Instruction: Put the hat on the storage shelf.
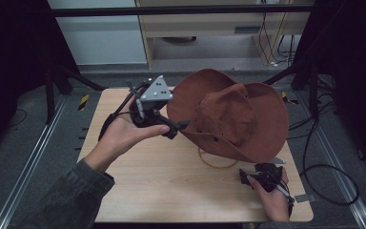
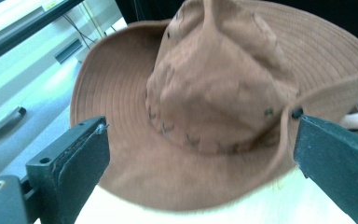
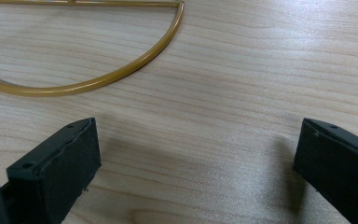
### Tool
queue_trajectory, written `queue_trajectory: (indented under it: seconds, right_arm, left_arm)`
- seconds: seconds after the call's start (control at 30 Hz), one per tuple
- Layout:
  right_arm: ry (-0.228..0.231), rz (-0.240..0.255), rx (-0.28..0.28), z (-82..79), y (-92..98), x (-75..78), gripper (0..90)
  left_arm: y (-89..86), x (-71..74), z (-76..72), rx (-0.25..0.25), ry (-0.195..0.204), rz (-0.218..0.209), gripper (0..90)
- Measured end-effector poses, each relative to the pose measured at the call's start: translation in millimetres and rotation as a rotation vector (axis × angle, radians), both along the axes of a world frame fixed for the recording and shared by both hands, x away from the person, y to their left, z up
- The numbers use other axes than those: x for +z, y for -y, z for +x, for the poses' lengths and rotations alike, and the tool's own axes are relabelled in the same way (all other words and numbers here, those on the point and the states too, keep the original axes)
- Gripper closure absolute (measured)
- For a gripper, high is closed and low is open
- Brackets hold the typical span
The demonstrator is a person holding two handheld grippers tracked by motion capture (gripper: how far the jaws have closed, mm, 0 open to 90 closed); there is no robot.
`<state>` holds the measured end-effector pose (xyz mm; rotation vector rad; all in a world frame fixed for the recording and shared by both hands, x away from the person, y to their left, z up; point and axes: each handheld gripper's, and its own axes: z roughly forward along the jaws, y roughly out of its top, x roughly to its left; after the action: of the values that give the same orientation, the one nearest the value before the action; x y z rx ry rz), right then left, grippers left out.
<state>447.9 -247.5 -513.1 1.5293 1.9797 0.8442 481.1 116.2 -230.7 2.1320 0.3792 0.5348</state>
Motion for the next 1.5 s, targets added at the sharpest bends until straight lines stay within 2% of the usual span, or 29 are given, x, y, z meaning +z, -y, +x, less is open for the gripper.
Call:
queue_trajectory:
  seconds: [0.1, 0.3, 0.4, 0.5, 0.7, 1.0, 1.13, 1.27, 1.3, 1.33, 1.37, 1.5]
  right_arm:
    - [0.004, -0.003, 0.004, 0.3, 0.3, -0.1, 0.5]
    - [0.004, -0.002, 0.005, 0.1, 0.2, 0.0, 0.5]
    - [0.004, -0.003, 0.005, 0.1, 0.2, 0.0, 0.5]
    - [0.004, -0.008, 0.004, 0.1, 0.5, 0.0, 0.5]
    - [0.004, -0.009, 0.004, 0.1, 0.4, -0.1, 0.5]
    - [0.004, -0.008, 0.003, 0.0, 0.4, 0.0, 0.5]
    - [0.004, -0.008, 0.004, 0.0, 0.4, 0.0, 0.5]
    - [0.004, -0.008, 0.004, 0.1, 0.4, 0.0, 0.5]
    - [0.004, -0.009, 0.003, 0.1, 0.4, 0.0, 0.5]
    - [0.004, -0.008, 0.003, 0.0, 0.4, 0.0, 0.5]
    - [0.004, -0.009, 0.004, 0.1, 0.4, -0.1, 0.5]
    - [0.004, -0.008, 0.003, 0.1, 0.4, -0.1, 0.4]
  left_arm:
    - [-13.5, -8.3, -6.1, 0.006, -0.004, -0.007, 3.1]
    - [-27.8, -21.0, -14.3, 0.012, -0.011, -0.020, 3.1]
    - [-33.6, -32.8, -18.3, 0.011, -0.020, -0.013, 3.1]
    - [-40.1, -49.3, -20.0, 0.021, -0.045, 0.001, 2.9]
    - [-49.5, -76.7, -16.4, 0.046, -0.083, 0.015, 2.7]
    - [-58.8, -121.8, -7.9, 0.098, -0.136, 0.067, 3.2]
    - [-62.8, -132.4, -6.9, 0.109, -0.142, 0.083, 3.3]
    - [-70.1, -145.8, -5.4, 0.131, -0.162, 0.074, 3.5]
    - [-74.1, -152.9, -4.1, 0.148, -0.170, 0.070, 3.5]
    - [-74.1, -152.9, -4.1, 0.148, -0.170, 0.070, 3.5]
    - [-78.6, -159.9, -3.0, 0.162, -0.185, 0.067, 3.6]
    - [-85.9, -170.4, -1.0, 0.182, -0.203, 0.070, 3.6]
